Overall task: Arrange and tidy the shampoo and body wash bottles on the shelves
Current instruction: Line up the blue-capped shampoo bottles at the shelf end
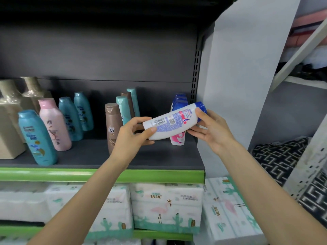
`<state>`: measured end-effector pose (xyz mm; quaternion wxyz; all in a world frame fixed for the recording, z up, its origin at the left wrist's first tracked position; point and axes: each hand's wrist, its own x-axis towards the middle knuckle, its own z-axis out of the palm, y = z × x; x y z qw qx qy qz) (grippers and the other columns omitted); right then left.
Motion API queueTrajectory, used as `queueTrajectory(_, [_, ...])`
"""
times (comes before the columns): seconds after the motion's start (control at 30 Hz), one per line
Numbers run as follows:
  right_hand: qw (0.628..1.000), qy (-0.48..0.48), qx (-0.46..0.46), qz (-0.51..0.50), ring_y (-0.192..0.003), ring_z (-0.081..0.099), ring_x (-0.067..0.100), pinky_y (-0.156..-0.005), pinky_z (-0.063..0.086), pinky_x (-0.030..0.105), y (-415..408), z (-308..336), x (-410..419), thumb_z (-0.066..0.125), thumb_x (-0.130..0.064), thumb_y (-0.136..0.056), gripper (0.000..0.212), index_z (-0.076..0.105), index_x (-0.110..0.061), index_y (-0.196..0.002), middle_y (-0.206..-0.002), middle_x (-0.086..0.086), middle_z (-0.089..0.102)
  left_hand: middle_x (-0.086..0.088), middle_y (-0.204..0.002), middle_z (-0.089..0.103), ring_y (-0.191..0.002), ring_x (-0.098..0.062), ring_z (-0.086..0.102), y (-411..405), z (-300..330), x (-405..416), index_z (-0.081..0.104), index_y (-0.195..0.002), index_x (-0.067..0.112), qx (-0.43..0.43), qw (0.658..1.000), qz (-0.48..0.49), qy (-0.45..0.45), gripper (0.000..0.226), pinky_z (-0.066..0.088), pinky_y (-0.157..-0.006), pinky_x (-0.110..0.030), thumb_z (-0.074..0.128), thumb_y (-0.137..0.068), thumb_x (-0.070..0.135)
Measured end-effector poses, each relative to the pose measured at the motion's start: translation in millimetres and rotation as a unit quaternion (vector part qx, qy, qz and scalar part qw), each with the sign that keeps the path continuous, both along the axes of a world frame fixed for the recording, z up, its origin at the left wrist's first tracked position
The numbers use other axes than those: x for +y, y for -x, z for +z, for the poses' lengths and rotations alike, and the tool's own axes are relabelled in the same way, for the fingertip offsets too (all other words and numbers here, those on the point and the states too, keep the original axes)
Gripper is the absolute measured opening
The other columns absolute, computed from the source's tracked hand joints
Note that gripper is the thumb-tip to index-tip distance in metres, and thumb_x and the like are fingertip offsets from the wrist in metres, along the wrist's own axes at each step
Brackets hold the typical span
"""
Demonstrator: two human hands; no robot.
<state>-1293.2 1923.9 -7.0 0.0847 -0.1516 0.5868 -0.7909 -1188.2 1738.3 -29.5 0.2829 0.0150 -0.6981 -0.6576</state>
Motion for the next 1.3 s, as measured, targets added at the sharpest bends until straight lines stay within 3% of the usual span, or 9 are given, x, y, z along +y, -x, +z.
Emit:
queueTrajectory(0.2, [1.0,0.019,-0.002,0.015,-0.09,0.07,0.025,-0.078,0.058,0.036,-1,2,1,0.058,-0.021,-0.093,0.029,0.058,-0.01,-0.12,-0.101,0.01,0.069,0.0,-0.106,0.065,-0.085,-0.018,0.068,0,-6,-2,0.061,-0.108,0.022,-0.015,0.993,-0.009,0.118,0.035,0.058,-0.071,-0.031,0.072,-0.079,0.007])
queueTrajectory(0.4, [1.0,0.01,-0.027,0.005,-0.086,0.068,0.025,-0.082,0.057,0.043,-7,8,-6,0.063,-0.021,-0.09,0.015,0.057,-0.008,-0.096,-0.087,0.008,0.064,0.006,-0.106,0.057,-0.09,-0.007,0.061,1,-8,7,0.058,-0.104,0.038,0.042,0.958,0.055,0.279,0.046,0.052,-0.077,-0.02,0.077,-0.073,0.01])
queueTrajectory(0.57, [0.999,0.04,0.014,0.0,-0.084,0.068,0.024,-0.073,0.06,0.037,-7,8,-4,0.066,-0.013,-0.087,0.03,0.056,-0.01,-0.115,-0.089,0.006,0.065,0.006,-0.103,0.068,-0.093,-0.009,0.063,7,-4,5,0.063,-0.108,0.029,-0.054,0.974,-0.034,0.216,0.022,0.054,-0.086,-0.032,0.065,-0.086,0.024])
queueTrajectory(0.73, [0.998,0.064,0.024,0.01,-0.087,0.068,0.021,-0.072,0.059,0.033,-8,5,-5,0.063,-0.007,-0.089,0.025,0.056,-0.009,-0.113,-0.099,0.009,0.064,-0.006,-0.106,0.062,-0.085,-0.02,0.066,7,-3,8,0.057,-0.121,0.02,-0.141,0.973,-0.171,0.056,0.029,0.057,-0.078,-0.028,0.056,-0.092,0.019])
queueTrajectory(0.87, [0.999,0.044,0.013,0.026,-0.085,0.07,0.017,-0.07,0.059,0.026,-3,2,-3,0.06,-0.009,-0.09,0.022,0.056,0.001,-0.109,-0.099,0.013,0.067,0.005,-0.1,0.063,-0.084,-0.006,0.062,13,-8,6,0.059,-0.108,0.033,-0.069,0.984,-0.094,0.134,0.029,0.054,-0.077,-0.02,0.067,-0.085,0.017])
queueTrajectory(0.93, [0.999,0.029,0.008,0.021,-0.084,0.07,0.017,-0.067,0.058,0.024,0,3,-2,0.062,-0.008,-0.089,0.025,0.057,0.001,-0.111,-0.1,0.013,0.068,0.01,-0.101,0.063,-0.088,0.0,0.059,16,-10,4,0.058,-0.112,0.031,-0.05,0.977,-0.043,0.204,0.041,0.048,-0.077,-0.011,0.075,-0.077,0.018])
queueTrajectory(1.0, [1.0,0.025,0.011,0.015,-0.088,0.069,0.017,-0.067,0.058,0.023,3,4,-1,0.064,-0.006,-0.087,0.031,0.057,-0.003,-0.116,-0.104,0.012,0.067,0.01,-0.104,0.059,-0.091,-0.002,0.058,19,-11,5,0.054,-0.12,0.028,-0.063,0.969,-0.034,0.235,0.052,0.047,-0.076,-0.012,0.077,-0.074,0.02])
queueTrajectory(1.17, [0.996,0.023,0.078,0.021,-0.086,0.07,0.015,-0.07,0.058,0.024,6,10,-6,0.063,0.0,-0.085,0.028,0.061,-0.009,-0.111,-0.099,0.007,0.069,0.013,-0.099,0.057,-0.089,-0.003,0.058,31,-8,14,0.045,-0.126,0.029,-0.099,0.963,-0.066,0.244,0.065,0.05,-0.073,-0.018,0.08,-0.071,0.025])
queueTrajectory(1.3, [0.988,-0.022,0.15,0.005,-0.091,0.069,0.018,-0.076,0.058,0.032,9,15,-13,0.066,0.0,-0.083,0.032,0.063,-0.013,-0.112,-0.101,0.005,0.07,0.006,-0.096,0.063,-0.082,-0.007,0.063,44,-3,23,0.052,-0.115,0.022,-0.057,0.976,-0.042,0.208,0.054,0.052,-0.069,-0.016,0.081,-0.069,0.024])
